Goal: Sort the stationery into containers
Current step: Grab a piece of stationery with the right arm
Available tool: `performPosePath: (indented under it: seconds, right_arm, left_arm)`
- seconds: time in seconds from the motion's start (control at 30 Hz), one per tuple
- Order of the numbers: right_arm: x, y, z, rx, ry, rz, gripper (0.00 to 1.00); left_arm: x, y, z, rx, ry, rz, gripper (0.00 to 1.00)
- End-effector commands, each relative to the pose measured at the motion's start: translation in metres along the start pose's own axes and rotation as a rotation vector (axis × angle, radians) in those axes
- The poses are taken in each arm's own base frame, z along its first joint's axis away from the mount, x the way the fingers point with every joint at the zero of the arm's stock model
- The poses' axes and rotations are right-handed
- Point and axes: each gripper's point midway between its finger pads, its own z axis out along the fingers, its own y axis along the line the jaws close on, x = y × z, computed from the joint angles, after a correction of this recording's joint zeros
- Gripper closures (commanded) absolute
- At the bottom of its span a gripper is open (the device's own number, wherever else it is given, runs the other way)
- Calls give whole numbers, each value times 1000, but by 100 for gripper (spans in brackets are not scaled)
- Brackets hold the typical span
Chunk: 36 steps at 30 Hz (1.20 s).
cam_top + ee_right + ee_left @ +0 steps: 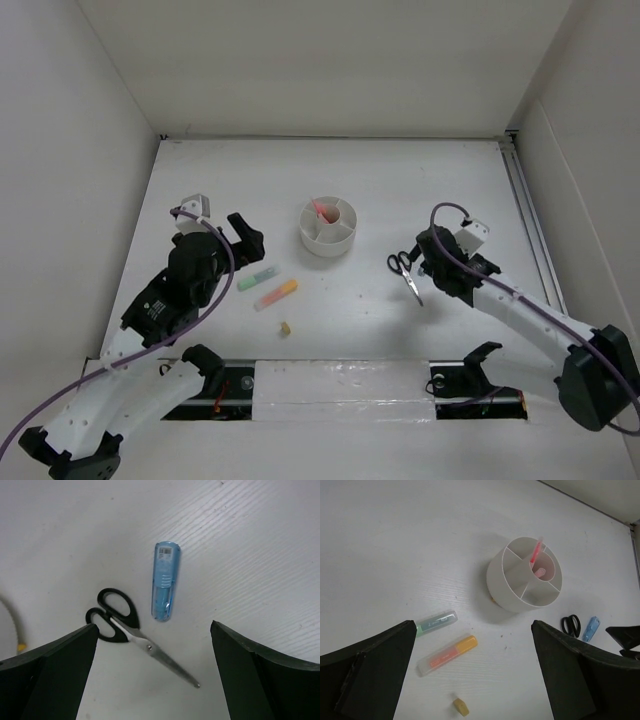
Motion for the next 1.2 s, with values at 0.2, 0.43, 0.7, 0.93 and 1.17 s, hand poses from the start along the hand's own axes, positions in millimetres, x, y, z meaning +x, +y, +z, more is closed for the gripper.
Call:
performPosePath:
  seconds: [0.2,0.43,0.7,0.93,1.17]
  right_arm:
    - [-12,13,54,24,61,-40,6]
    - [-8,12,68,86,83,-33,17]
    - [-16,3,72,126,106,-27,18]
    - [-11,-18,84,173,202,-77,24]
    - [3,-13,84,144,293,-134,24]
  left_arm:
    - [-14,-15,-3,65,-31,4,1]
    - [-20,-19,-12,108,-56,-5,1]
    - [-22,-22,-17,133,-60,-2,1]
    - [-24,-23,-23,153,-72,-10,1]
    - [-24,-22,-22,153,-73,-1,1]
